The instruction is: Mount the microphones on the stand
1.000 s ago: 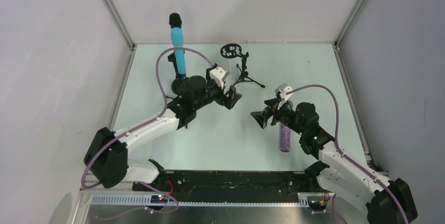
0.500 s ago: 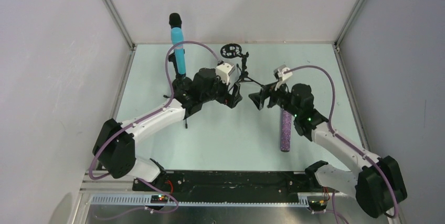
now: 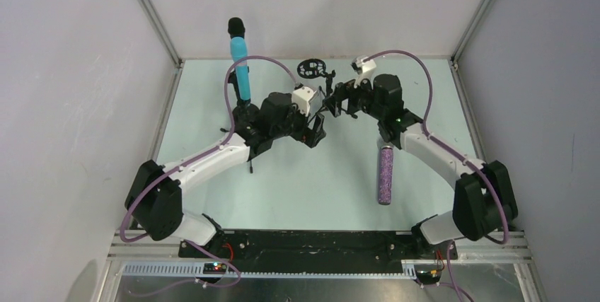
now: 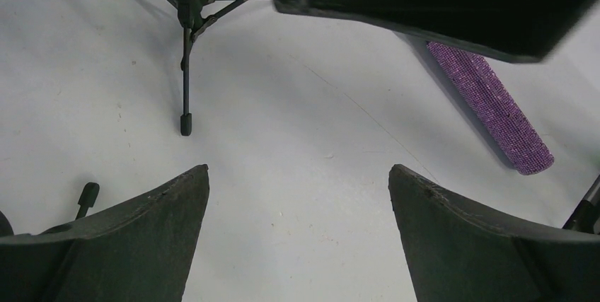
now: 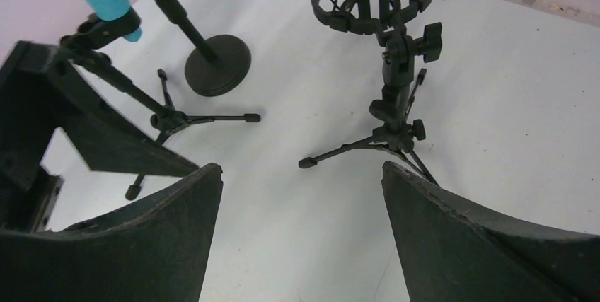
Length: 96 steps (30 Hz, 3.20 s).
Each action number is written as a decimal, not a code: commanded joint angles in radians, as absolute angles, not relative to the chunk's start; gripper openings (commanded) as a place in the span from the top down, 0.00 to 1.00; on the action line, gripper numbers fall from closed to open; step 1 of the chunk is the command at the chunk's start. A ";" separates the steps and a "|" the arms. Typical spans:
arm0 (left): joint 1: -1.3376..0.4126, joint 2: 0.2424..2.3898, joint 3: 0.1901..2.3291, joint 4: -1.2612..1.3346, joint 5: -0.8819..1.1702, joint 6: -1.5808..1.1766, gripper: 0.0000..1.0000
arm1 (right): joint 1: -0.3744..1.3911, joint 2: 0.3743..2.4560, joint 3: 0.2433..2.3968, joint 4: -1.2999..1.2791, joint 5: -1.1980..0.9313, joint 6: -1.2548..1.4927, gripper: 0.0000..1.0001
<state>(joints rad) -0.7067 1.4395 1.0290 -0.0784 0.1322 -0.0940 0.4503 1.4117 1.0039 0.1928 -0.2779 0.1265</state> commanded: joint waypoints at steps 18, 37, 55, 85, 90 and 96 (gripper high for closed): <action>-0.709 1.398 1.066 -0.072 0.139 -0.048 0.00 | 0.460 1.851 1.470 0.076 -0.072 0.078 0.16; -0.709 1.396 1.067 -0.072 0.131 -0.044 0.00 | 0.465 1.956 1.606 -0.053 -0.101 0.025 0.75; -0.709 1.317 1.043 -0.050 -0.076 0.028 0.00 | 0.512 1.788 1.457 -0.123 -0.076 -0.043 1.00; -0.709 1.233 0.975 0.060 -0.164 0.047 0.00 | 0.608 1.499 1.242 -0.257 -0.101 0.079 1.00; -0.709 1.236 0.973 0.061 -0.163 0.047 0.00 | 0.614 1.453 1.200 -0.274 -0.095 0.097 1.00; -0.709 1.238 0.973 0.061 -0.159 0.043 0.00 | 0.621 1.378 1.146 -0.289 -0.077 0.117 1.00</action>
<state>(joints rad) -0.7067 1.2751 0.9775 0.0216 -0.1532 0.0277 0.6102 1.4540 1.1561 -0.2951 -0.0826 0.0788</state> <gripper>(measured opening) 0.996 0.447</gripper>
